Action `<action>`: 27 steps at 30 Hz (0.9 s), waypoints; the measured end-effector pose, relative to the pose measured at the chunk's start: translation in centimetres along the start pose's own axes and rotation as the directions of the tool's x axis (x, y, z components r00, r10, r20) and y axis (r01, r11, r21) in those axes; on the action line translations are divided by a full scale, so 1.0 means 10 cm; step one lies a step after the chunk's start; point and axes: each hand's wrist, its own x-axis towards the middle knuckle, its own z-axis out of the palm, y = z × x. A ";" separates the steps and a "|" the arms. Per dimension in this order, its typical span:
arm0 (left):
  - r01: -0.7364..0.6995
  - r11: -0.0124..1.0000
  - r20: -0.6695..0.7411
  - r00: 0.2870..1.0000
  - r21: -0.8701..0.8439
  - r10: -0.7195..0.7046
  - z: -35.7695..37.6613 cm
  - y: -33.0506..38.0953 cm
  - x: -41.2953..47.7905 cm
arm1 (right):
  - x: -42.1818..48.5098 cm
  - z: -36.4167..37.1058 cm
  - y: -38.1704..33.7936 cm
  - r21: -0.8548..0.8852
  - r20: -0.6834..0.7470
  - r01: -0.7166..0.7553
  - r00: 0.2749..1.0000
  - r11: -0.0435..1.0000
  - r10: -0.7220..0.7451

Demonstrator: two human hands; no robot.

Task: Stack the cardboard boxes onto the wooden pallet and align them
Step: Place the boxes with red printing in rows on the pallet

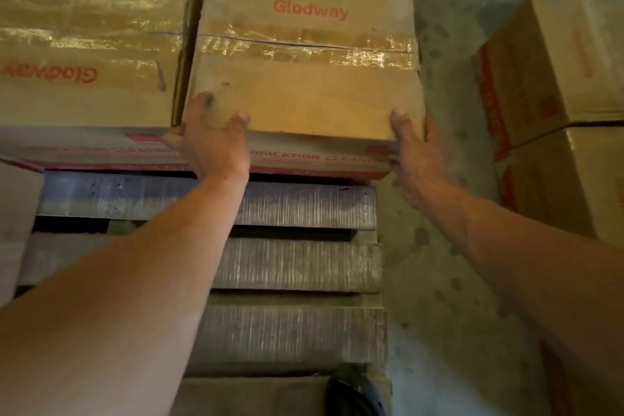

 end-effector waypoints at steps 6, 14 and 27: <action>0.103 0.995 -0.167 0.981 0.004 -0.101 0.10 0.12 0.05 | 0.09 0.11 -0.06 -0.004 -0.034 0.073 0.997 0.997 -0.073; 0.102 0.987 -0.073 0.993 0.122 -0.093 -0.09 0.22 -0.02 | 0.01 0.00 -0.22 -0.256 0.096 0.074 0.994 0.964 -0.050; -0.495 0.810 0.437 0.833 0.314 0.339 -0.46 1.03 -1.28 | -1.18 -1.45 -0.71 -0.433 -0.218 -0.138 0.975 0.891 0.046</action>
